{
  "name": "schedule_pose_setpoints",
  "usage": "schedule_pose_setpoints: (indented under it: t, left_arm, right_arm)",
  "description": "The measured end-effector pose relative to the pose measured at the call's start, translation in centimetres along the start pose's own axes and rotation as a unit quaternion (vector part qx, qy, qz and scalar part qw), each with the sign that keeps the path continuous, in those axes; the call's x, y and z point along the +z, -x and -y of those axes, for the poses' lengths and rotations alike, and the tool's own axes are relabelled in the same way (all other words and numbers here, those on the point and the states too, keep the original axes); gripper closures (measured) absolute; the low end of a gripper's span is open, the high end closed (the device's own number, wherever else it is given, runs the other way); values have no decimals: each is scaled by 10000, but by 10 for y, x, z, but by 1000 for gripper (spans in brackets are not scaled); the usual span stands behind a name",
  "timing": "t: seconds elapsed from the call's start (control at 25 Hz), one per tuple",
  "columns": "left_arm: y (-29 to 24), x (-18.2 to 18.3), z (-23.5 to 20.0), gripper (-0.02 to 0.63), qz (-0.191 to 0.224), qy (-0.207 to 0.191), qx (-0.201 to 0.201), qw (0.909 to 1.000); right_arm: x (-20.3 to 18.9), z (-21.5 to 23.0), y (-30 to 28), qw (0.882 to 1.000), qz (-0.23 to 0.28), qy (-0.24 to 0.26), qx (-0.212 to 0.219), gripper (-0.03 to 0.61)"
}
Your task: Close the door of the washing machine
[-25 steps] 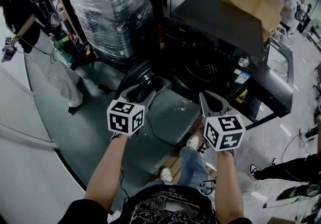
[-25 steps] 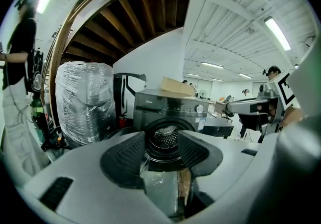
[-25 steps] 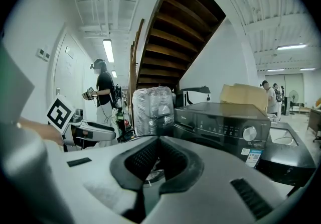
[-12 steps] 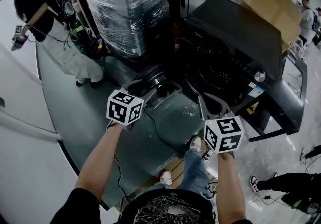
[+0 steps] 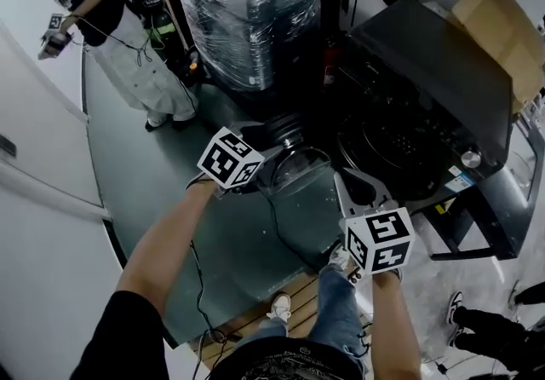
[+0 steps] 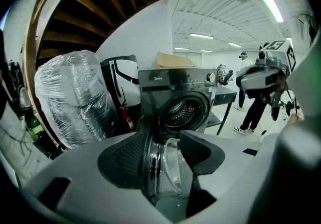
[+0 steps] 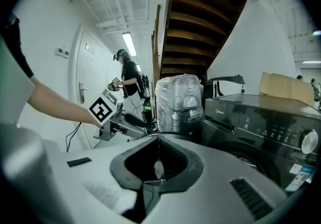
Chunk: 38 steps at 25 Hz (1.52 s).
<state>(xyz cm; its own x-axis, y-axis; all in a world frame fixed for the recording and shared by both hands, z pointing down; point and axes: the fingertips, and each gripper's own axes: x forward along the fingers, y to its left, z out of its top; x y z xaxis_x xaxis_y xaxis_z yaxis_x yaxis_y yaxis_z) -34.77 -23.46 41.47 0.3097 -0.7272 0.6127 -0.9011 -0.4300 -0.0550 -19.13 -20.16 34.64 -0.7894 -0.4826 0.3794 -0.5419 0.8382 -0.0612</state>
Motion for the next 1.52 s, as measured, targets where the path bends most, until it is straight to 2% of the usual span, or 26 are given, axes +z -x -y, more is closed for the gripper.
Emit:
schedule_pose_setpoints:
  t: [0.36,0.52,0.76,0.88,0.92,1.0,1.28,1.52]
  left_arm:
    - [-35,-33,-49,364,-780,-444,-113,9959]
    - [-50,-47,-59,354,-1204,-600,-264,9906]
    - [-71,-56,-64,354,-1495,-759,-432,9849]
    - [-77,-61,-64,360,-1656,-642,-542,9826]
    - [-79,-62,-64,391,-1693,-573,-569,9822]
    - [-79,-61,-63,403,-1720,-484,-571,9822]
    - [-75,-62,-53,410,-1649,-268,-487,9847]
    - [-76,-60,-26,410,-1529,-2,-489,9870]
  right_arm:
    - [-10,3,-35,9995,-121,-92,259,555]
    - [-15,9,-46,9991,-210,-111,347,555]
    - [-27,19,-53,9987,-330,-172,347,555]
    - [-32,24,-55,9986,-359,-208,324,555]
    - [-33,25,-55,9986,-360,-219,317,555]
    - [-35,25,-54,9986,-365,-249,297,555]
    - [-43,17,-50,9980,-407,-425,230,555]
    - [-52,15,-37,9974,-382,-595,153,555]
